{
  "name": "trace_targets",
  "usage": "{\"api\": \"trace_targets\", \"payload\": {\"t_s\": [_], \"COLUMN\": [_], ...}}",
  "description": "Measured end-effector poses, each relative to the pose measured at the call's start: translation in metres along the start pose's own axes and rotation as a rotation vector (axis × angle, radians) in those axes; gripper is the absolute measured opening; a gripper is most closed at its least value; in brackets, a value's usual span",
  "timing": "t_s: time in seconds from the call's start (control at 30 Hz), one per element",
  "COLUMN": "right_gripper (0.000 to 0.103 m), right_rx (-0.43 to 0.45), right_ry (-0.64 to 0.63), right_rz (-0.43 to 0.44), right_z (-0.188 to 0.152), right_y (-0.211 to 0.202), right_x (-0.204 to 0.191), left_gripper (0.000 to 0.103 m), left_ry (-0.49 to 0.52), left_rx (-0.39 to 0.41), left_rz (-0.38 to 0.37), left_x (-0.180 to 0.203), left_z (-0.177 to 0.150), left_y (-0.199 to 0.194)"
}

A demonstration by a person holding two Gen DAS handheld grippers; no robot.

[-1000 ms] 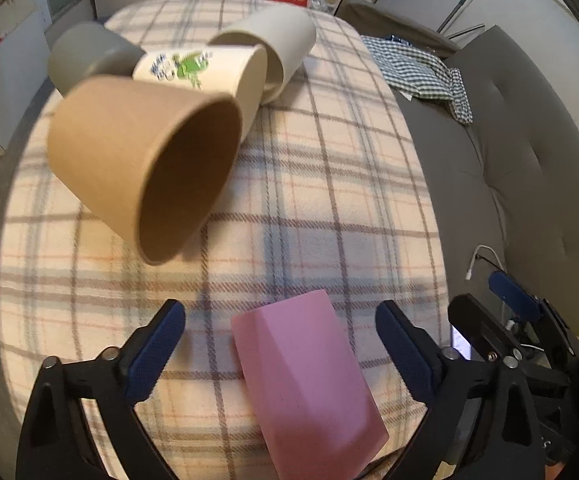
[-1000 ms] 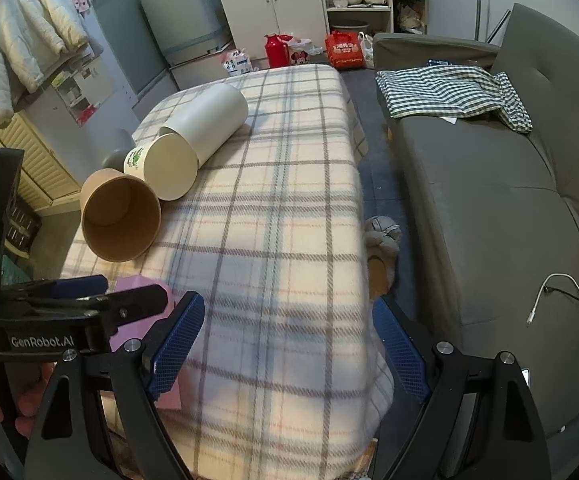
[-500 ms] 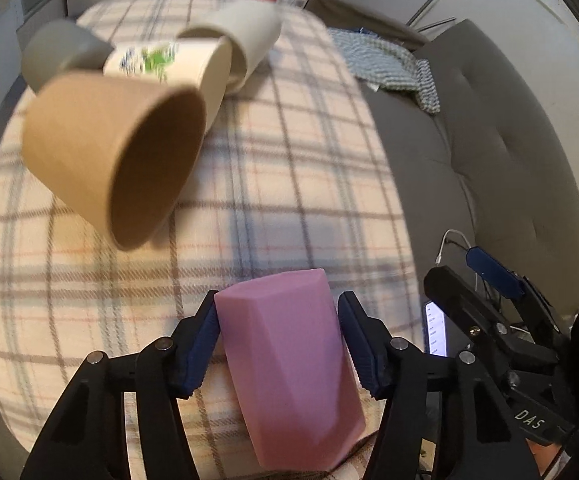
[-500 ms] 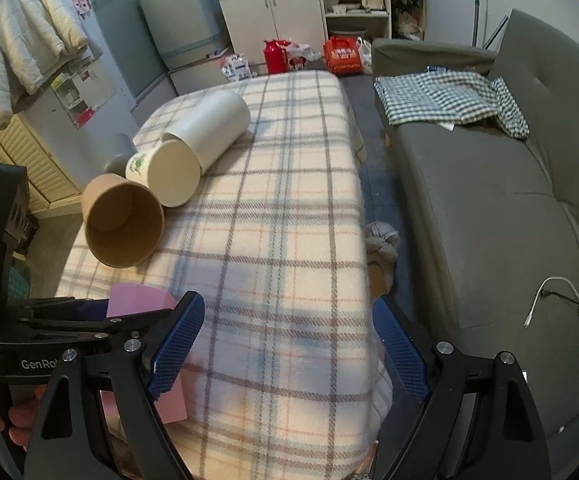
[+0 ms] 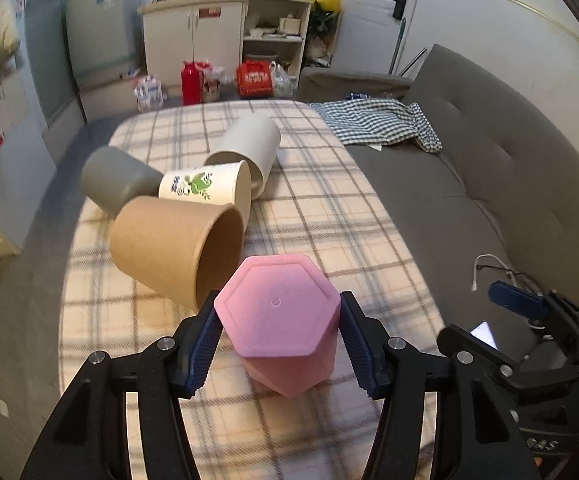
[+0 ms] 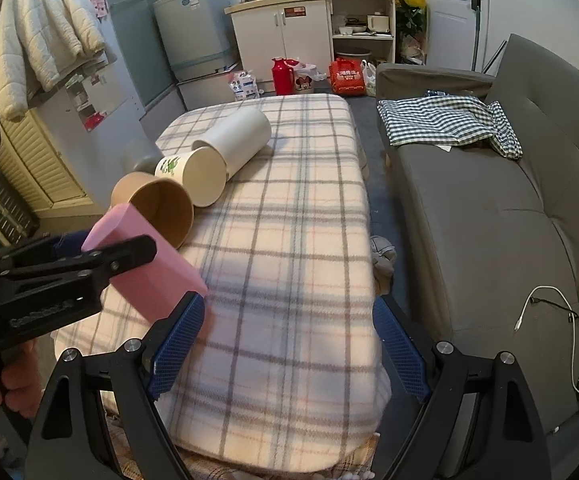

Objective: Flip cup upside down
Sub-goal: 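Turn the pink cup rim-down and lower it onto the table with the left gripper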

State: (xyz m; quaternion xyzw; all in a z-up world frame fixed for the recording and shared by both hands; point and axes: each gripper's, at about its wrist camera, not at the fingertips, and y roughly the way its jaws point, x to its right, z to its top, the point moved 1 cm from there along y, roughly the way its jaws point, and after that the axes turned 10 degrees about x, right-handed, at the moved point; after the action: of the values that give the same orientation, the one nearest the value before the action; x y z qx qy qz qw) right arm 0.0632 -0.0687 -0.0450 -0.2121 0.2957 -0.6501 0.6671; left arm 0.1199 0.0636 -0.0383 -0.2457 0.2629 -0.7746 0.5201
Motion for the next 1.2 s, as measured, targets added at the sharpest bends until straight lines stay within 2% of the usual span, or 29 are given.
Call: {"api": "trace_targets", "payload": {"t_s": [0.13, 0.2, 0.7, 0.8, 0.9, 1.07, 1.2], "right_gripper": [0.086, 0.086, 0.086, 0.086, 0.086, 0.086, 0.086], "right_rx": [-0.005, -0.008, -0.042, -0.036, -0.030, -0.014, 0.023], "right_ry": [0.003, 0.003, 0.006, 0.006, 0.006, 0.007, -0.004], "right_rz": [-0.004, -0.008, -0.029, -0.031, -0.034, -0.039, -0.044], "right_z": [-0.003, -0.004, -0.006, -0.005, -0.004, 0.000, 0.007], "right_y": [0.001, 0.002, 0.013, 0.011, 0.007, -0.001, -0.014], "right_x": [0.000, 0.000, 0.004, 0.004, 0.004, 0.005, 0.002], "left_gripper": [0.059, 0.059, 0.059, 0.062, 0.072, 0.072, 0.072], "left_ry": [0.048, 0.059, 0.115, 0.093, 0.087, 0.029, 0.002], "left_rx": [0.073, 0.083, 0.065, 0.025, 0.019, 0.034, 0.087], "left_rz": [0.019, 0.023, -0.004, -0.031, -0.019, -0.038, -0.050], "left_x": [0.004, 0.005, 0.014, 0.013, 0.012, 0.003, -0.005], "left_z": [-0.001, -0.002, -0.020, -0.020, -0.020, -0.013, -0.003], "left_y": [0.001, 0.003, 0.015, 0.017, 0.015, 0.004, -0.018]}}
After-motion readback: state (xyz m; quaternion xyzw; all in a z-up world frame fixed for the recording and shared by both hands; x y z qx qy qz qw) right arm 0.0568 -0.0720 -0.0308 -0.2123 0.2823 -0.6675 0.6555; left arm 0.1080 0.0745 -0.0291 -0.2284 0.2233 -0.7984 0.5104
